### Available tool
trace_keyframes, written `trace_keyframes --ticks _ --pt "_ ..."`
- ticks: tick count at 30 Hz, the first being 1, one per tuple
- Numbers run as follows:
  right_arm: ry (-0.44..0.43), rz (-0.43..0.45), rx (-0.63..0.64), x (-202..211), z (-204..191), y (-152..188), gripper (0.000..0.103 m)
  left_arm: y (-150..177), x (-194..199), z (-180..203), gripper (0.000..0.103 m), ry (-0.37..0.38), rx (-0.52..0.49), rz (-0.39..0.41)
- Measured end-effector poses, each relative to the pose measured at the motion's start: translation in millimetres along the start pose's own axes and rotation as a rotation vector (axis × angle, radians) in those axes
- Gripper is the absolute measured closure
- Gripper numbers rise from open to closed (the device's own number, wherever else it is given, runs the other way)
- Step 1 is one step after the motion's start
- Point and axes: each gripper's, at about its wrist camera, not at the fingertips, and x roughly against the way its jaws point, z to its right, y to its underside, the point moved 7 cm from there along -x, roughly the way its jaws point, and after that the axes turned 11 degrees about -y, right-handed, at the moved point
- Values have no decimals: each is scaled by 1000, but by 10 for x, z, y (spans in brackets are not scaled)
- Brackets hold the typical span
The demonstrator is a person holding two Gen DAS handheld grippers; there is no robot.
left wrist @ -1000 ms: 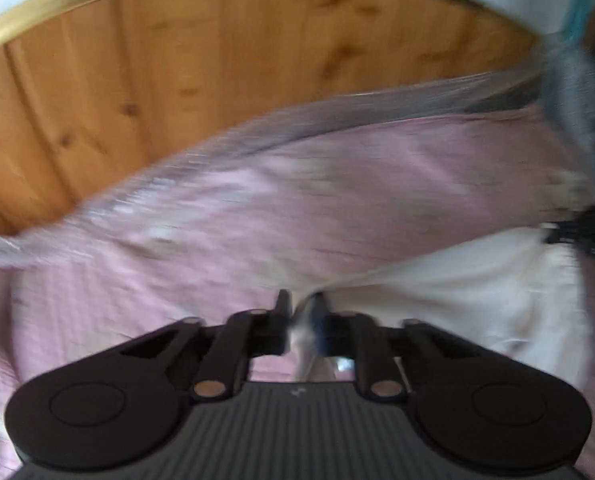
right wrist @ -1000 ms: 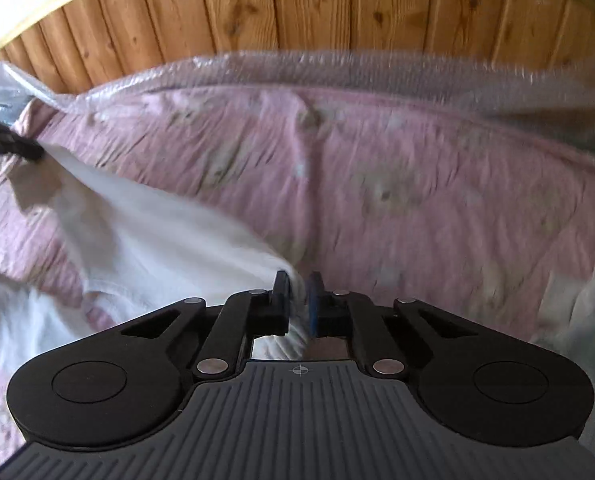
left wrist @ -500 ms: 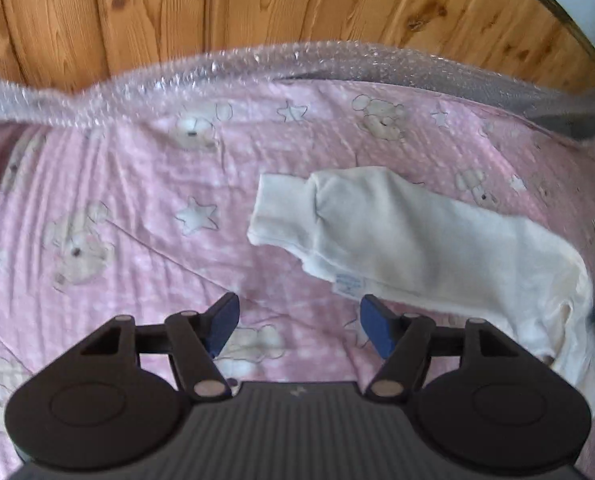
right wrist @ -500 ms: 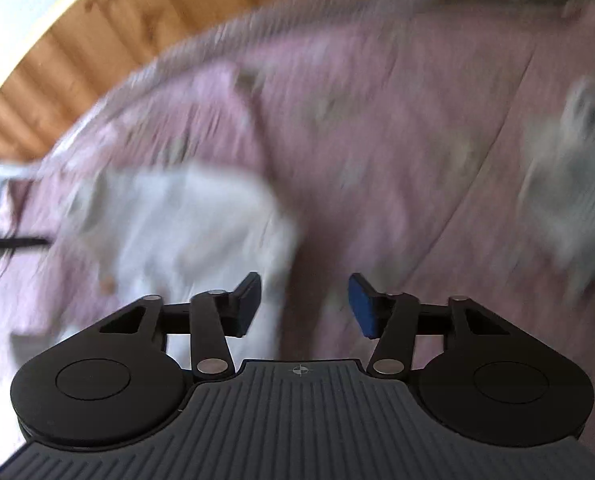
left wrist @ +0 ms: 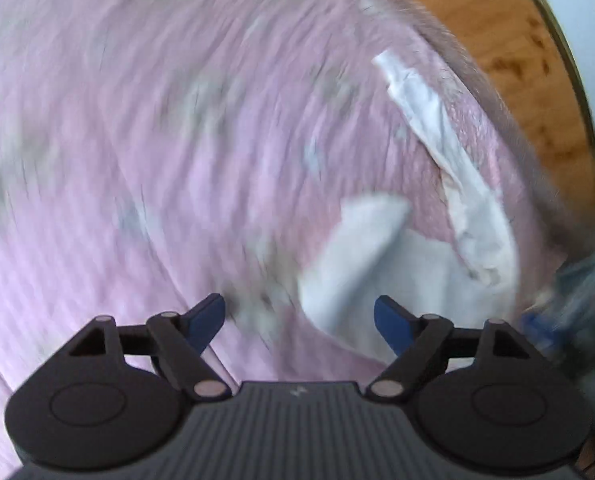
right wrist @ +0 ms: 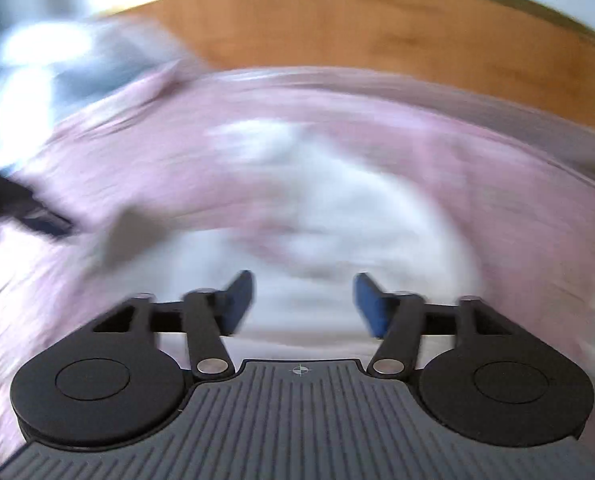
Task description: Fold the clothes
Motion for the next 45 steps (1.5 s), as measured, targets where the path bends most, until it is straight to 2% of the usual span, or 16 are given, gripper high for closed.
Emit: trace_keyframes --ticks 1,3,5,6,8,12,14,15,16,18,21,27,30,33,38,45 --pt "-28 -19 67 -74 -187 -24 22 -4 -21 37 1 24 33 29" --pt "-84 -57 202 -219 -559 -69 36 -71 -49 130 3 55 79 91" --pt "-124 -102 297 -349 -826 -86 63 -173 -81 250 47 91 93 124" --pt "-124 -129 264 -374 -767 -62 82 -208 -50 359 97 148 60 128" --pt "-136 -141 195 -323 -647 -43 92 -220 219 566 101 166 -58 233" --pt "-130 -121 132 -112 -470 -26 98 -59 886 785 98 71 -311 529" --pt "-142 -95 45 -58 -402 5 98 -34 713 608 86 -53 -284 491" --pt "-147 -82 2 -31 -367 20 96 -37 560 479 72 -122 -247 439" --pt "-153 -69 -42 -4 -332 35 89 -30 440 362 71 -156 -207 393" --pt "-164 -43 -128 50 -262 64 79 3 372 210 67 -133 -144 345" --pt "-180 -4 -258 132 -154 107 62 25 373 220 42 -119 -142 336" --pt "-62 125 -621 274 524 530 57 43 163 304 41 -151 -208 299" --pt "-22 183 -773 300 826 725 59 -1 25 356 41 -187 -251 299" --pt "-77 159 -729 158 780 661 84 -37 -17 406 41 -214 -290 309" --pt "-7 81 -672 285 787 652 91 -128 -41 421 41 -296 -352 299" --pt "-11 -44 -621 291 862 861 101 -191 -25 540 42 -392 -566 264"
